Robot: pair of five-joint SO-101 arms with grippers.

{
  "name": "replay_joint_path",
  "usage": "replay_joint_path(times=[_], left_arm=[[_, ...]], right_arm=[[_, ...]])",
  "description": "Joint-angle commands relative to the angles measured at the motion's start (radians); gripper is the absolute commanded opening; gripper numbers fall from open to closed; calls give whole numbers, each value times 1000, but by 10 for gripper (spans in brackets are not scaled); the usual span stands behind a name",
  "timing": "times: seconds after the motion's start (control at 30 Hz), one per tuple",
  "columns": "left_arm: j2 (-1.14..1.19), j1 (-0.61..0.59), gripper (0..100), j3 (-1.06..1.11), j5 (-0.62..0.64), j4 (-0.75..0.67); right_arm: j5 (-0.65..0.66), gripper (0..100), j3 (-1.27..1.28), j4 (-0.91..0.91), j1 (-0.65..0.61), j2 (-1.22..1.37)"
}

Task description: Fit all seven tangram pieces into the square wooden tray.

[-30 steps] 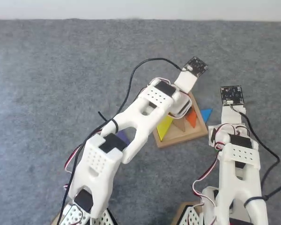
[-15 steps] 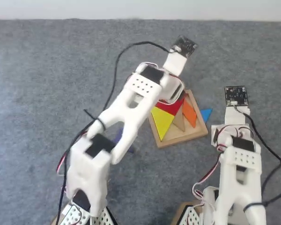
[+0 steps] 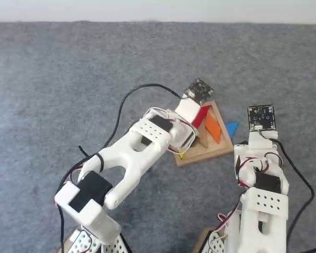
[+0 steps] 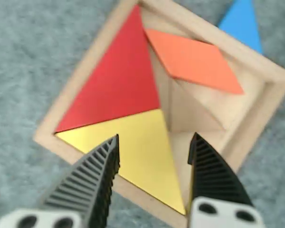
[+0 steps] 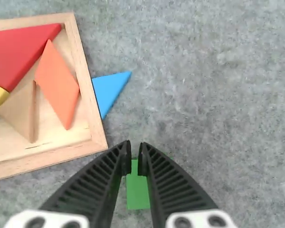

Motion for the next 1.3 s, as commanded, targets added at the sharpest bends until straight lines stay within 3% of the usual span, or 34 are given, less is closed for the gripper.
replay_joint_path(times=[0.0,0.37,0.93,1.17,1.27], left_arm=[[-66,15,231,-1,-12,-25],[94,18,231,-133,-8,41],[348,8,231,-510,-6,163],[333,-55,231,-556,-12,190],[270,-54,231,-555,-14,267]], right_arm=[[14,45,-34,7,-8,25],[14,45,-118,-2,-7,223],[14,45,-118,-2,-12,219],[14,45,-118,-2,-13,219],[14,45,-118,-2,-12,219]])
